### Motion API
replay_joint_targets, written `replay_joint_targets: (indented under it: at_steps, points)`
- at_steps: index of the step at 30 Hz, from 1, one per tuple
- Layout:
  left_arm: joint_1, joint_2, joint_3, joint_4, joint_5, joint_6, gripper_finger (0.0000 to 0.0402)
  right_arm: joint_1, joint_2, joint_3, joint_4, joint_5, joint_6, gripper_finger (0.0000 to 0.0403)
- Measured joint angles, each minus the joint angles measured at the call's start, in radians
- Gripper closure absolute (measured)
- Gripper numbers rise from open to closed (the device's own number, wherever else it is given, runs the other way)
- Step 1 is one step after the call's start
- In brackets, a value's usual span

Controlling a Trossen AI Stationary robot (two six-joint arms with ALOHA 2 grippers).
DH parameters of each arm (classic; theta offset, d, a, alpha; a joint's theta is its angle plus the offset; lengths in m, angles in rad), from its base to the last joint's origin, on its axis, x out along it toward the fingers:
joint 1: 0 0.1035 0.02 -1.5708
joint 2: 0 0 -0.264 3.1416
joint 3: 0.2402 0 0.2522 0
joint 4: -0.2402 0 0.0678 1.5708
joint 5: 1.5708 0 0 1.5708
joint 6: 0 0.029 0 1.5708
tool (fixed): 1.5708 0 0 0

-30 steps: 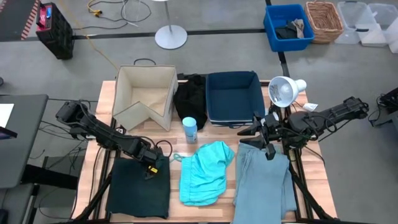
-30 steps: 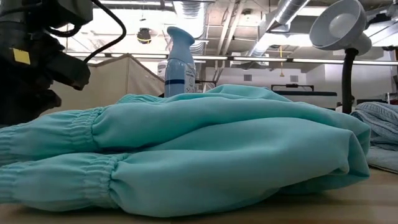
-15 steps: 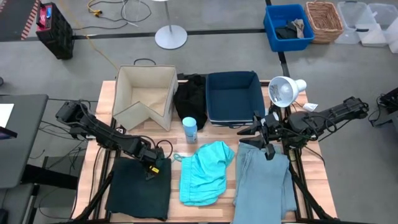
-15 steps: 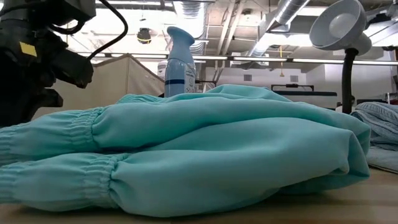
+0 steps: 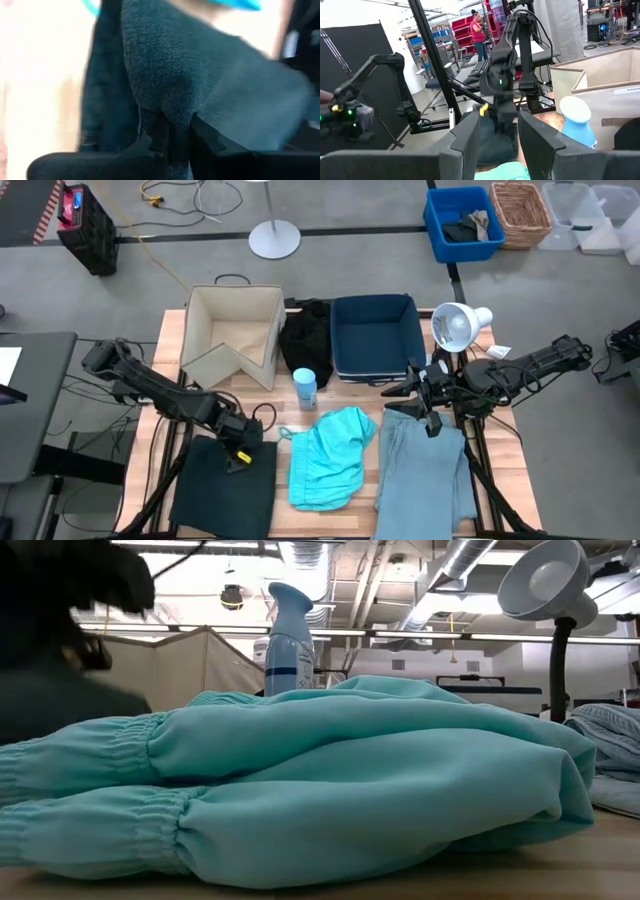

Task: Sort clothes
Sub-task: Put the black pants into the laundry organizer

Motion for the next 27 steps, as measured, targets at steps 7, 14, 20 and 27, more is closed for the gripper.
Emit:
replay_joint_targets:
  at_steps: [7,14,20,27]
  points:
    - [-0.029,-0.170,0.092,-0.068,0.022,-0.049,0.0367,0.000,0.000,0.000,0.005,0.000,0.000,0.0253]
    - [-0.067,-0.327,0.178,-0.065,0.006,-0.096,0.0367,0.000,0.000,0.000,0.007,0.000,0.001,0.0253]
    - [-0.102,-0.416,0.280,-0.066,-0.125,-0.041,0.0367,0.000,0.000,0.000,0.007,0.000,0.001,0.0253]
    - [-0.110,-0.458,0.401,-0.063,-0.225,0.084,0.0367,0.000,0.000,0.000,0.007,0.000,0.000,0.0253]
